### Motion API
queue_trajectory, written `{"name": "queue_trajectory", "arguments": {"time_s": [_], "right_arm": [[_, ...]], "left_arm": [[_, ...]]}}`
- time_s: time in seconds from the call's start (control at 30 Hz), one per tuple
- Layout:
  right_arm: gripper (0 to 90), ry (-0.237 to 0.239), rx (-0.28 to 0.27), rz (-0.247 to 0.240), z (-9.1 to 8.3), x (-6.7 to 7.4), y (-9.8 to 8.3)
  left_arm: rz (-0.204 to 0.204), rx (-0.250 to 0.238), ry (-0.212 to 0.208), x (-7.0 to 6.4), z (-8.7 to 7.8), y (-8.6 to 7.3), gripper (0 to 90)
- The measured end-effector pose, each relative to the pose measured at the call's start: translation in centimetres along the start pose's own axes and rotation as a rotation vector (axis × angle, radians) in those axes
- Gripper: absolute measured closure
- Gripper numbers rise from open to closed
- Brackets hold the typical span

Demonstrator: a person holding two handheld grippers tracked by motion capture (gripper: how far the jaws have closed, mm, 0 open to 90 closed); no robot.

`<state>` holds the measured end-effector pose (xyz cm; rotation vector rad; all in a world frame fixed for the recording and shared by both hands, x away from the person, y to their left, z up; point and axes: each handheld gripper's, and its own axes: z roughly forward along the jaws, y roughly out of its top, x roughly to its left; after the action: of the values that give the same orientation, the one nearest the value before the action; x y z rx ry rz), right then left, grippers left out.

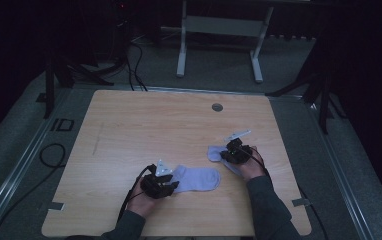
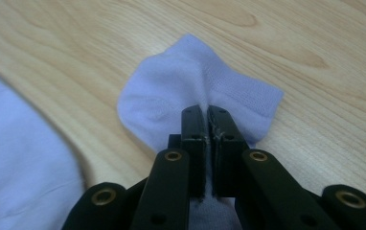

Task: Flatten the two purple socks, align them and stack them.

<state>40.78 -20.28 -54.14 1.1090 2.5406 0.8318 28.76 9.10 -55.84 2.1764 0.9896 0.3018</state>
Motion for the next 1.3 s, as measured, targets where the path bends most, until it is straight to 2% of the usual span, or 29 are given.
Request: {"name": "queue_trajectory", "arguments": {"time_s": [0.07,0.1,0.13,0.17,0.33,0.37,0.4,0.43,0.47,0.5,0.67,0.77,0.93,0.97,1.0,1.1,1.3], "right_arm": [[86.1,0.003,-0.016,-0.006,-0.5,0.2,-0.1],[86.1,0.020,-0.051,0.002,-1.3,0.6,-0.4],[86.1,0.020,-0.051,0.002,-1.3,0.6,-0.4],[86.2,0.036,-0.088,0.001,-2.3,0.9,-0.7],[86.2,0.051,-0.136,-0.010,-3.9,1.5,-1.0],[86.1,0.064,-0.172,-0.020,-4.8,1.8,-1.2],[86.1,0.064,-0.172,-0.020,-4.8,1.8,-1.2],[86.1,0.086,-0.211,-0.024,-5.7,2.1,-1.3],[86.1,0.086,-0.211,-0.024,-5.7,2.1,-1.3],[86.1,0.101,-0.250,-0.028,-6.7,2.5,-1.4],[86.1,0.125,-0.291,-0.049,-7.7,3.3,-1.6],[86.0,0.149,-0.307,-0.086,-8.3,4.3,-1.4],[85.9,0.192,-0.313,-0.124,-8.1,5.3,-1.2],[85.8,0.209,-0.295,-0.148,-7.5,5.9,-1.0],[85.8,0.209,-0.295,-0.148,-7.5,5.9,-1.0],[85.8,0.240,-0.266,-0.188,-6.1,6.9,-0.6],[85.8,0.292,-0.247,-0.217,-4.5,7.8,0.1]], "left_arm": [[0.004,-0.002,-0.004,0.0,0.0,0.0,61.3],[0.006,-0.002,-0.007,0.0,0.1,0.0,61.3],[0.006,-0.002,-0.007,0.0,0.1,0.0,61.2],[0.010,-0.001,-0.009,0.0,0.1,0.1,61.2],[0.026,0.003,-0.011,0.0,0.2,0.1,61.1],[0.030,0.004,-0.015,-0.1,0.2,0.2,61.1],[0.030,0.004,-0.015,-0.1,0.2,0.2,61.1],[0.041,0.002,-0.015,-0.1,0.3,0.2,61.1],[0.041,0.002,-0.015,-0.1,0.3,0.2,61.1],[0.042,-0.002,-0.019,-0.2,0.4,0.3,61.1],[0.050,-0.003,-0.024,-0.4,0.4,0.3,61.1],[0.054,-0.004,-0.028,-0.4,0.5,0.3,61.1],[0.055,-0.003,-0.035,-0.3,0.5,0.3,61.1],[0.055,-0.002,-0.038,-0.3,0.5,0.3,61.1],[0.055,-0.002,-0.038,-0.3,0.5,0.3,61.1],[0.058,-0.002,-0.040,-0.3,0.5,0.3,61.1],[0.061,-0.003,-0.042,-0.3,0.5,0.3,61.2]]}}
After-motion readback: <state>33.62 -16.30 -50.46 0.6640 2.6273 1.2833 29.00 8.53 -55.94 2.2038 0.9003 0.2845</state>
